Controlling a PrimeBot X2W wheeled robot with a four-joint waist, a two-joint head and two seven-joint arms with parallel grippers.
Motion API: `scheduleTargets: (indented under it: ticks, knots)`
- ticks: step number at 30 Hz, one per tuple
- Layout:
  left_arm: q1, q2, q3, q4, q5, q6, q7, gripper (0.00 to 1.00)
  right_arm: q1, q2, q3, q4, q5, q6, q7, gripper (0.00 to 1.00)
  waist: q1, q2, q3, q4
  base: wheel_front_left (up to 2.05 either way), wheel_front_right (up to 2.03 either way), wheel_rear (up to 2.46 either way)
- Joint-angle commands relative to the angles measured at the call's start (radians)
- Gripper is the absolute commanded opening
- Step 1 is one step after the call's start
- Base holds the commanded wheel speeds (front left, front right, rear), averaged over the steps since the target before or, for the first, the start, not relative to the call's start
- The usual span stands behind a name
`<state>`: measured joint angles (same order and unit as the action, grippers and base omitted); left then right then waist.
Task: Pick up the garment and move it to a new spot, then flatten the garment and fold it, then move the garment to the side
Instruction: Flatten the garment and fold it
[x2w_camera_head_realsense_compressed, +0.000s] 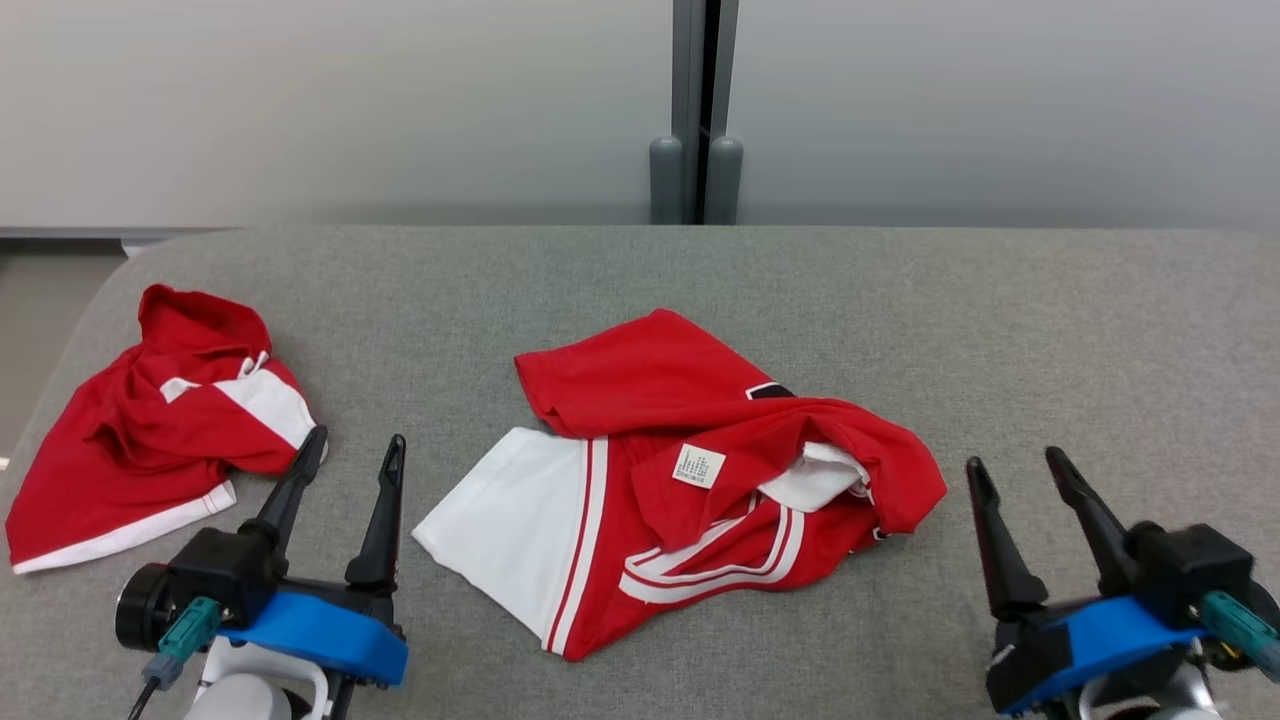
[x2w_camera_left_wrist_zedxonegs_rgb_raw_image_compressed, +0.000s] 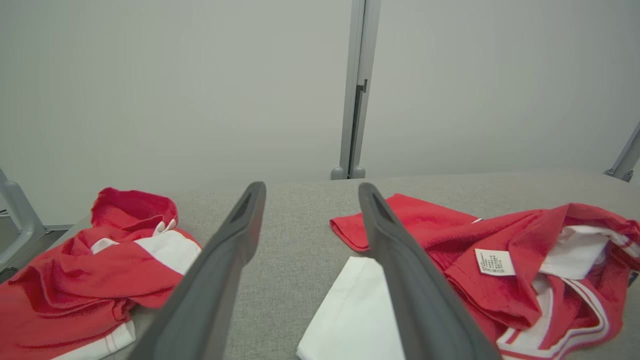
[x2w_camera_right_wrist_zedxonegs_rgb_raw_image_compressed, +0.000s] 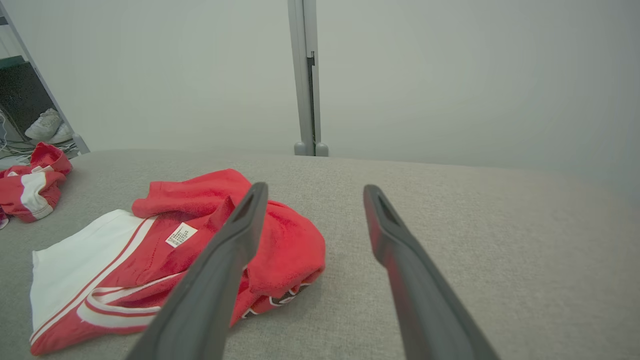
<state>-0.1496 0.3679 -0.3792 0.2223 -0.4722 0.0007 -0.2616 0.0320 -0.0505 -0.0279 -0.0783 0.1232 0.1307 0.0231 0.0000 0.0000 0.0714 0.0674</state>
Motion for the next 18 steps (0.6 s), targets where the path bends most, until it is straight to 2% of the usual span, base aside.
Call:
scheduleTargets:
  ticks: [1,8,14,15,16,17,18]
  knots:
    - [-0.025,-0.002,-0.001,-0.008,0.008,0.001,-0.003,1.00,-0.035,-0.002,0.021,0.005,-0.013,0.000,0.010,1.00,0.0000,0.0000,0.028,0.018,0.00,0.00,0.00]
    - [-0.105,-0.027,-0.005,-0.020,0.026,-0.017,-0.004,1.00,-0.183,-0.071,0.141,0.102,-0.040,0.000,0.070,1.00,0.0000,0.0000,0.130,0.067,0.00,0.00,0.00]
    - [-0.138,-0.058,0.014,-0.021,0.044,-0.033,-0.004,1.00,-0.282,-0.129,0.207,0.197,-0.064,0.000,0.140,1.00,0.0000,0.0000,0.171,0.088,0.00,0.00,0.00]
    - [-0.140,-0.062,0.019,-0.019,0.046,-0.035,-0.005,1.00,-0.293,-0.135,0.218,0.207,-0.061,0.000,0.154,0.81,0.0000,0.0000,0.173,0.088,0.00,0.00,0.00]
    - [-0.141,-0.066,0.024,-0.018,0.050,-0.037,-0.005,1.00,-0.305,-0.143,0.230,0.215,-0.058,0.000,0.170,0.47,0.0000,0.0000,0.176,0.088,0.00,0.00,0.00]
    - [-0.142,-0.070,0.028,-0.017,0.053,-0.040,-0.005,1.00,-0.317,-0.147,0.235,0.219,-0.051,0.000,0.178,0.06,0.0000,0.0000,0.178,0.088,0.00,0.00,0.00]
    - [-0.141,-0.073,0.033,-0.017,0.058,-0.043,-0.005,1.00,-0.325,-0.153,0.238,0.222,-0.049,0.000,0.188,0.00,0.0000,0.0000,0.179,0.087,0.00,0.00,0.00]
